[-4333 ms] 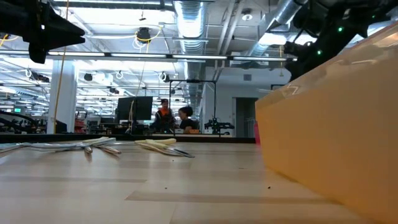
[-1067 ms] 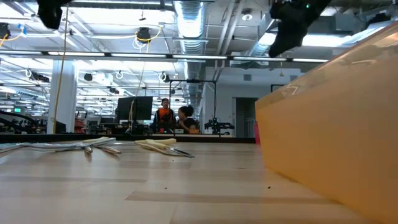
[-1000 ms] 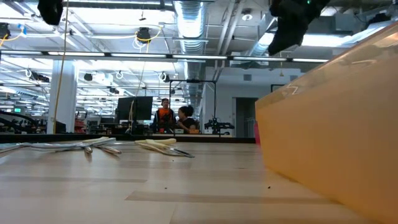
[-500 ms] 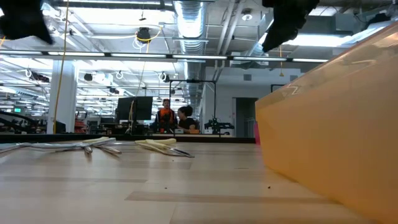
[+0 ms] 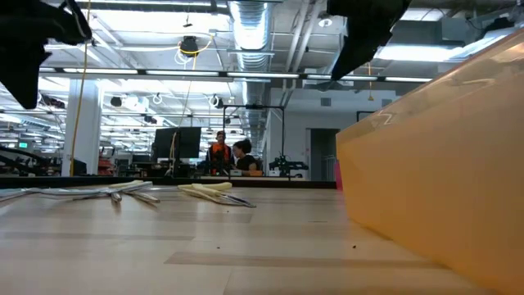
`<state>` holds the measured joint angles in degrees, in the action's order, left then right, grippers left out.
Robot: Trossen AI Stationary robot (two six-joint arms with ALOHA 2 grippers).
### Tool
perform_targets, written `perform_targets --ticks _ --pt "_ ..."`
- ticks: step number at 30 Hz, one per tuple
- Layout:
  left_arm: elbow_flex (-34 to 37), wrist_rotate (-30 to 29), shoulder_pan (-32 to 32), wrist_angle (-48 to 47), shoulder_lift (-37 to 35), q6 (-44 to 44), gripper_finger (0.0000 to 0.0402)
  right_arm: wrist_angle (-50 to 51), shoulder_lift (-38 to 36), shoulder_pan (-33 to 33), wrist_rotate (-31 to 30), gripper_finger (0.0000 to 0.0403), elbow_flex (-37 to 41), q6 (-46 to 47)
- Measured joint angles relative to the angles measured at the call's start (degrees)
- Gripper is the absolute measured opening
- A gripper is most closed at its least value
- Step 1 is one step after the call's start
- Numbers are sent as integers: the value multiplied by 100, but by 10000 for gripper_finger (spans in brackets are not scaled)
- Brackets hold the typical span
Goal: Sort silverware by color (type)
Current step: Put the blue patterned knife into the red bin
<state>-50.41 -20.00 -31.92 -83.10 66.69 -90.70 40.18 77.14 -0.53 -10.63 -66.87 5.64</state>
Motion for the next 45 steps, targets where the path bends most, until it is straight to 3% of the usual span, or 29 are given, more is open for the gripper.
perform_targets --ticks 7,20,25,35,45 --pt "0 189 306 169 942 590 0 7 0 219 0 155 0 40" --pt "0 1085 385 830 2248 2802 0 17 0 430 0 155 0 231" --pt "66 1372 383 965 2345 3437 0 20 0 461 0 155 0 248" --pt "901 1789 481 2169 2313 4313 0 27 0 458 2 155 0 323" --pt "1061 1352 583 2594 2291 5079 0 5 0 451 2 155 0 337"
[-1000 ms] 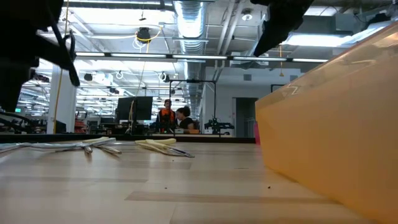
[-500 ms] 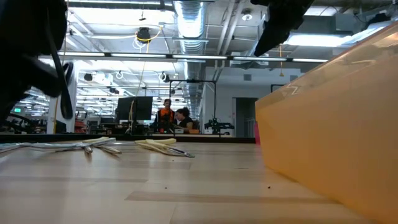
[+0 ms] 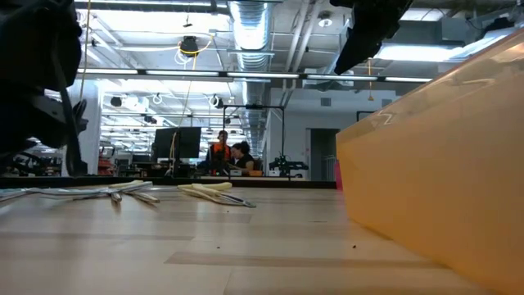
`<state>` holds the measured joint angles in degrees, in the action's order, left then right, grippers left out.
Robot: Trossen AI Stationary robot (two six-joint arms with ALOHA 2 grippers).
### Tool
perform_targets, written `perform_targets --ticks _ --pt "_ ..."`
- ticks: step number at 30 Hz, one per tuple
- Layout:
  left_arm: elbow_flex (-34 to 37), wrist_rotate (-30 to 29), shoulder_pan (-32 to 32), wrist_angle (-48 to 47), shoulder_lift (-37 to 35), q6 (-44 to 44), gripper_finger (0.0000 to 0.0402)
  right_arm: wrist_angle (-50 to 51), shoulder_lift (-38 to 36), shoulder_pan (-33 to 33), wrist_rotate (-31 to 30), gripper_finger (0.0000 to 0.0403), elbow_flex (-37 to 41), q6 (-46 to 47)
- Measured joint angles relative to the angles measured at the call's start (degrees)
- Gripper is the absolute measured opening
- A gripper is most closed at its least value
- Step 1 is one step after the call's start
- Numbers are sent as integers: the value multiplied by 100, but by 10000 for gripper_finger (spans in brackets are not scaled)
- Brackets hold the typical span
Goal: Sort silverware by color (type)
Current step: Put the blue patterned knife into the red bin
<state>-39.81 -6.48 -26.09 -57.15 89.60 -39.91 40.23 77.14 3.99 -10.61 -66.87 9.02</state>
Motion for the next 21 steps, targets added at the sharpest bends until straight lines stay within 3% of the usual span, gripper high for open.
perform_targets --ticks 13,16,21 --pt "-4 -1393 444 805 13 656 0 -94 0 0 0 155 0 -28" --pt "-42 -1848 619 1549 32 868 0 -201 0 0 0 155 0 -45" --pt "-45 -1630 939 2993 31 1684 0 -309 0 0 0 155 0 -48"
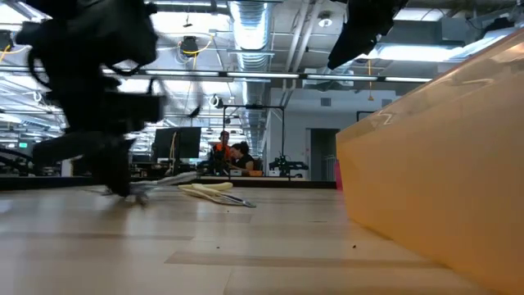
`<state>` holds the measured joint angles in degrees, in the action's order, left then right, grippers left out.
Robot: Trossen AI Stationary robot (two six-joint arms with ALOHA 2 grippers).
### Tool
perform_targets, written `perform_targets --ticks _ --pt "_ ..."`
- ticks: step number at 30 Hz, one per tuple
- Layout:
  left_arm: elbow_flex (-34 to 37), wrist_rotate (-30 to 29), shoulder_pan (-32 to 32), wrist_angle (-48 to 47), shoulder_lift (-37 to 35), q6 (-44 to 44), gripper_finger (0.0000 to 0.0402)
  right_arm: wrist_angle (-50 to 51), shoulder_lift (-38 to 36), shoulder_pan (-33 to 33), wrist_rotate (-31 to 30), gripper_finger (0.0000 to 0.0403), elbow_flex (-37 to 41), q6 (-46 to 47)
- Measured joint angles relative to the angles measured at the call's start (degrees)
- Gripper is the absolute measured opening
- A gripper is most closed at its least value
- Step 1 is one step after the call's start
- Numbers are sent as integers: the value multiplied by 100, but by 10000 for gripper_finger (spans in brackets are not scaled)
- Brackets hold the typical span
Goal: Sort silverware by color (type)
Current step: Put the blue patterned knife into the red bin
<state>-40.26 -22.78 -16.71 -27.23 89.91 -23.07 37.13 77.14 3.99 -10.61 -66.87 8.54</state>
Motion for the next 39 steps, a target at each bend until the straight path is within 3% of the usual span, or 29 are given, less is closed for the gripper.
perform_targets --ticks 7,15,22,29,32,39 --pt "-494 582 109 1042 -12 836 0 10 0 0 0 155 0 -88" --pt "-1344 -50 299 32 -274 1222 0 10 0 0 0 155 0 -98" --pt "-1012 74 1035 -439 -1188 1290 40 34 0 12 24 155 0 48" --pt "-356 1260 1713 -689 -2086 1846 115 36 -2 15 31 155 0 50" --pt "-110 1621 1879 -783 -2148 2320 137 34 -2 13 31 155 0 49" --pt "221 1647 1899 -527 -1801 2864 151 30 -2 13 29 155 0 50"
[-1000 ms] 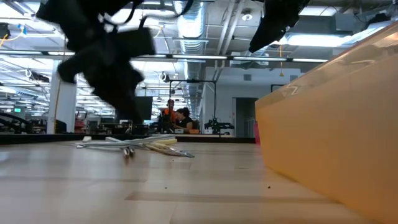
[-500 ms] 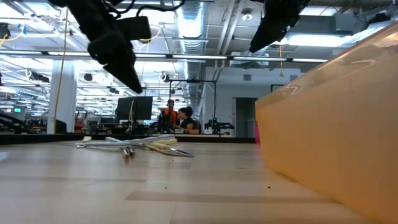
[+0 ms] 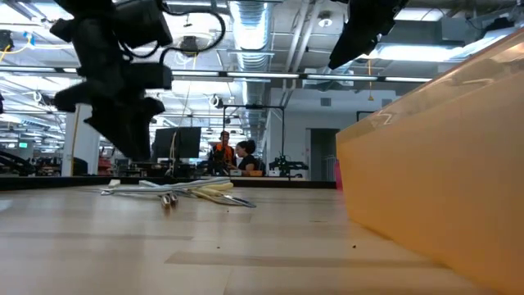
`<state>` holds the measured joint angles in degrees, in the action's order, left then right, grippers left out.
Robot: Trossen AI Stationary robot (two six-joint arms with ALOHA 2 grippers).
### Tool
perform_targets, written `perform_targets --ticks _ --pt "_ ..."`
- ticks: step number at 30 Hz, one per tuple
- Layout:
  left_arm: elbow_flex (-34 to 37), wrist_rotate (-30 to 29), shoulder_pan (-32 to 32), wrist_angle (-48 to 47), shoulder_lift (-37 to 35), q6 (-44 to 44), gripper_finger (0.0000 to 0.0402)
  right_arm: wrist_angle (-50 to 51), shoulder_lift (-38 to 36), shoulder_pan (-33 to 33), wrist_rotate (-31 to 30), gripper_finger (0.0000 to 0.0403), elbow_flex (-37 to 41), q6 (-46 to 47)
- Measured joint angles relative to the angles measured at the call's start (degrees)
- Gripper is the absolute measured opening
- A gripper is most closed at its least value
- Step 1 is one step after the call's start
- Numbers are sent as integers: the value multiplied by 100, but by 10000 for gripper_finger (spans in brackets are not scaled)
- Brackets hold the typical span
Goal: Sort silverware by color (type)
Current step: Put the blue patterned knife into the red bin
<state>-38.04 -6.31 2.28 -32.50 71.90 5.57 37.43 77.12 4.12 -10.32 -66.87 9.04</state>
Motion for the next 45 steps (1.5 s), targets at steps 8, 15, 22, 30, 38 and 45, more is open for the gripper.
perform_targets --ticks 8,15,22,30,38,45 --pt "0 -39 1 61 811 167 149 2 0 0 0 155 0 -35" --pt "-37 -36 1 130 1445 368 148 4 0 0 -3 155 0 -46" --pt "-46 167 2 152 1574 387 100 2 0 0 -5 155 0 -46" --pt "-22 -65 -7 260 1558 113 18 -20 0 0 -5 155 0 -44" --pt "-33 -126 -2 349 1256 -523 13 -26 0 27 -5 155 0 146" --pt "-42 -190 2 445 -14 -961 12 -244 0 203 -7 155 0 136"
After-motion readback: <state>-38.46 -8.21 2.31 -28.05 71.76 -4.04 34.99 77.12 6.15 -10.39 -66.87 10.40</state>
